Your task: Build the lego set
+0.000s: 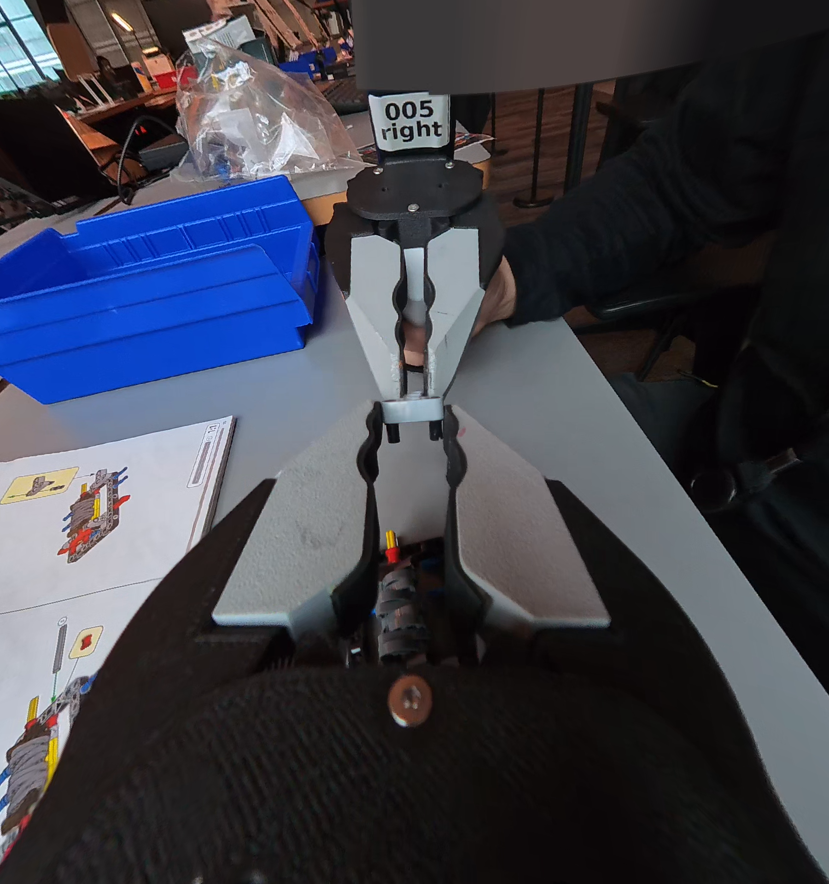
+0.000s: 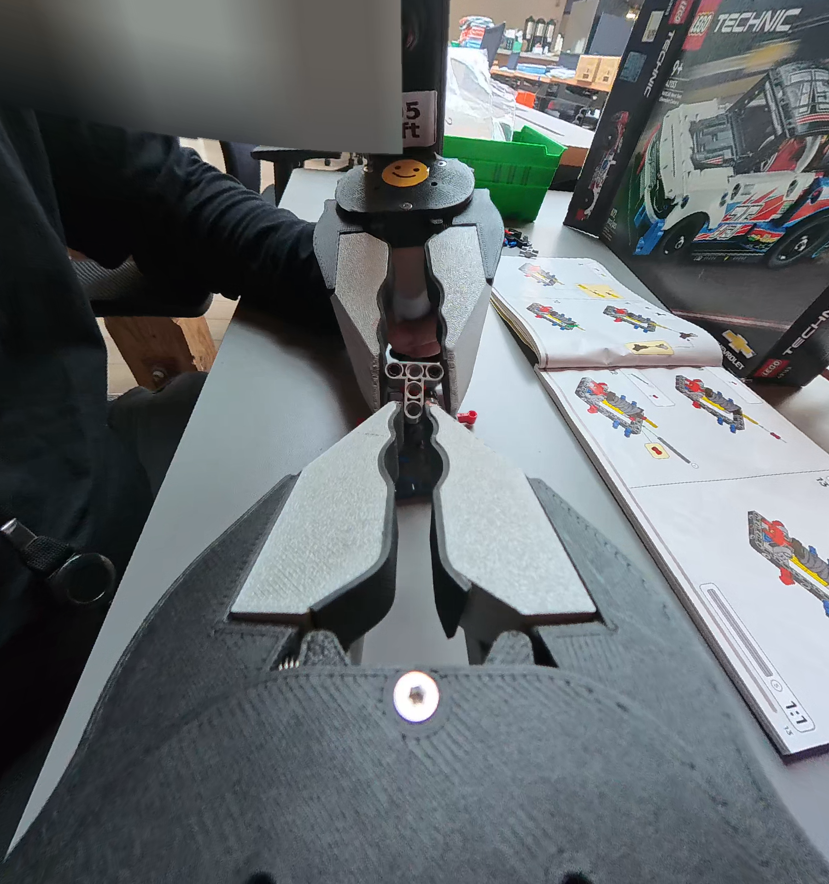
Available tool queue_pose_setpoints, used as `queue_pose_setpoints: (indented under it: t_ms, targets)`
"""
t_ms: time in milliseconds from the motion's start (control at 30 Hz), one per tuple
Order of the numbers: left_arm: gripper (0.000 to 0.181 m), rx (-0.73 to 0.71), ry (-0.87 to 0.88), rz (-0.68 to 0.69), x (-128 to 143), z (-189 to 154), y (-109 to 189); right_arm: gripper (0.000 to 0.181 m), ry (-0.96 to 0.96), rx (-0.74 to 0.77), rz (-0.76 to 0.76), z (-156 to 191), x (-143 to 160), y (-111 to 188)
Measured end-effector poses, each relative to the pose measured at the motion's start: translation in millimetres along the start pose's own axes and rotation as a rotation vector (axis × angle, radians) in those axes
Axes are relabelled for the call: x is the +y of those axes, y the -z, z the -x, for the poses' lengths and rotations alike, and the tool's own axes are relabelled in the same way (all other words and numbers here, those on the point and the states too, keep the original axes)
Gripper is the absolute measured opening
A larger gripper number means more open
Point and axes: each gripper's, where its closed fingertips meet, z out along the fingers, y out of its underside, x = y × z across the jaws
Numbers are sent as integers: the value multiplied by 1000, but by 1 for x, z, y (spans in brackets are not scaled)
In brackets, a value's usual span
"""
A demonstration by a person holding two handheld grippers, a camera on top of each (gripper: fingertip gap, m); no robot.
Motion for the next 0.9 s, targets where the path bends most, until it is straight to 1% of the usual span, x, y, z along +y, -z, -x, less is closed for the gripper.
queue_pose_setpoints:
  t_ms: [167, 333, 467, 533, 600, 800, 900]
  targets:
    - [22, 25, 76, 79, 13, 0, 0, 4, -5, 4, 37, -3, 7, 1]
    - [19, 19, 99, 144, 28, 4, 0, 4, 11, 33, 106, -7, 19, 1]
    - [33, 43, 110, 190, 35, 0, -3, 4, 25, 40, 177, -9, 32, -2]
    - [31, 35, 110, 201, 36, 1, -3, 4, 32, 29, 192, -6, 34, -3]
    - [22, 27, 102, 207, 37, 1, -4, 4, 34, 21, 200, -4, 36, -5]
    - [22, 3, 84, 247, 43, 2, -5, 4, 54, 35, 205, -6, 38, -6]
    - [21, -3, 65, 245, 42, 1, -5, 6, 67, 32, 184, -4, 33, -8]
